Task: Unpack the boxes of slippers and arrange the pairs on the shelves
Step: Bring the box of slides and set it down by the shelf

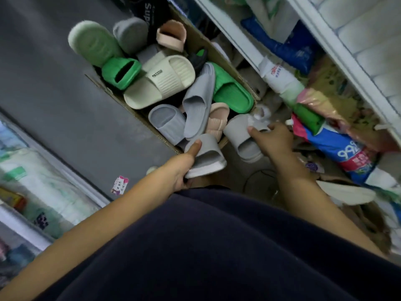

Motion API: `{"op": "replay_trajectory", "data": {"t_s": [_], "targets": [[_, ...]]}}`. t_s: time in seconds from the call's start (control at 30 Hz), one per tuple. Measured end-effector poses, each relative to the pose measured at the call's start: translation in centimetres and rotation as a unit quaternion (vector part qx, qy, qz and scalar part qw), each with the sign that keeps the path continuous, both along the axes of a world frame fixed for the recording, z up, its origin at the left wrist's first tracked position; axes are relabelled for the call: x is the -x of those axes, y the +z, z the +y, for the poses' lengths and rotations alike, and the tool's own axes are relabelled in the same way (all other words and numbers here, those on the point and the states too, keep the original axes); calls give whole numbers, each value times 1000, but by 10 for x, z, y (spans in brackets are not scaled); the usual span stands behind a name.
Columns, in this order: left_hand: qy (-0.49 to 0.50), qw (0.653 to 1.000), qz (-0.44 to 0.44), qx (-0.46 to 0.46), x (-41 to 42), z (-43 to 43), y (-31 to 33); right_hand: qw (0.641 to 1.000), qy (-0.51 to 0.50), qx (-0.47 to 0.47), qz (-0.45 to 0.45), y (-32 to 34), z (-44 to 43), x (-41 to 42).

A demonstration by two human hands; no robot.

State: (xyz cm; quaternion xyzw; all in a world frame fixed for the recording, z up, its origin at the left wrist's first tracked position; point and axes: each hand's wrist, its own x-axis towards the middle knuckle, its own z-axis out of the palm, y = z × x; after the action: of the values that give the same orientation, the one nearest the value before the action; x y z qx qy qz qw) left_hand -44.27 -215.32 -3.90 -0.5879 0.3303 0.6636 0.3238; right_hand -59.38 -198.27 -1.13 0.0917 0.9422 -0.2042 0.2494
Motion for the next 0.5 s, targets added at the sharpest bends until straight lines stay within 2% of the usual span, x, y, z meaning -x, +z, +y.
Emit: {"op": "replay_trajectory", "data": {"t_s": [0.17,0.33,0.5], "targets": [[-39,999,38,2,-27,-14,24,996,-64,44,45,10,7,-41],[-61,996,62,29,-45,-40,50,988,-140,60,24,17,10,-72],[-40,991,114,57,-52,-72,83,965,-198,152,82,46,2,-100]]}}
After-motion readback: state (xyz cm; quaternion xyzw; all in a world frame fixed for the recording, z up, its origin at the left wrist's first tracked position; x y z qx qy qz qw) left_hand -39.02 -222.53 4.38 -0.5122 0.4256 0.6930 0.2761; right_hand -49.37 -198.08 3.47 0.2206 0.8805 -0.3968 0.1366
